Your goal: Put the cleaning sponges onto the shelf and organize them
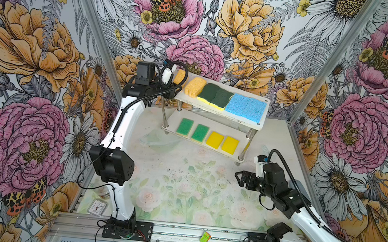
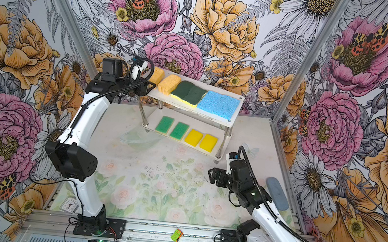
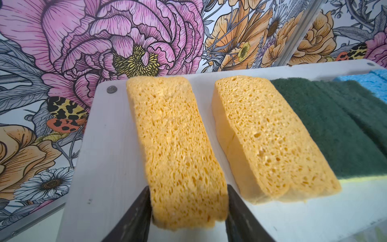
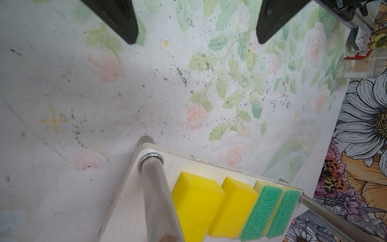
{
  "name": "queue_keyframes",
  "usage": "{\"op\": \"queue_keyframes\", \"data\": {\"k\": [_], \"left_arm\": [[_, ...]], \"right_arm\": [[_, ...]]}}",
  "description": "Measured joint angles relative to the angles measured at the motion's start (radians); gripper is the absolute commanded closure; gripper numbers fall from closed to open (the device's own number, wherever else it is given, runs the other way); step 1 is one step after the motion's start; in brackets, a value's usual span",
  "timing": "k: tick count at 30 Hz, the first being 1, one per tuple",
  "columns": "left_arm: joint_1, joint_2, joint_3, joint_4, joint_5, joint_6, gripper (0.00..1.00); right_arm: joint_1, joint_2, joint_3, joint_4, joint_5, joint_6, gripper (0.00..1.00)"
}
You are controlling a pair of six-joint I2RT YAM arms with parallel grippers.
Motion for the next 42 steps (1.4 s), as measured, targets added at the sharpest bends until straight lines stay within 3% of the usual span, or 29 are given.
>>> {"op": "queue_keyframes", "data": {"k": [5,11,26,36,42], "left_arm": [[0.0,0.001,0.0,-0.005,0.0,0.008,0.43],[0.0,0.002,0.0,-0.012,0.0,0.018,0.32],[-0.002,-0.021,-0.012,-0.023,-0.049,0.019,0.23],[-0.005,-0.27,-0.111,-0.02,-0.109,0.014,0.07],[-0.026,-0.456,-0.329,0.043,-0.154,0.002,0.04]], "right_arm": [[0.0,0.0,0.0,0.0,0.0,0.0,0.09],[0.0,-0.006,0.0,0.0,0.0,0.0,0.09],[0.0,-0.027,0.0,0.0,0.0,0.0,0.09],[0.0,-0.04,0.002,-0.021,-0.001,-0.017,0.09],[0.0,-0.045,0.05,-0.057,0.0,-0.08,0.09]]}}
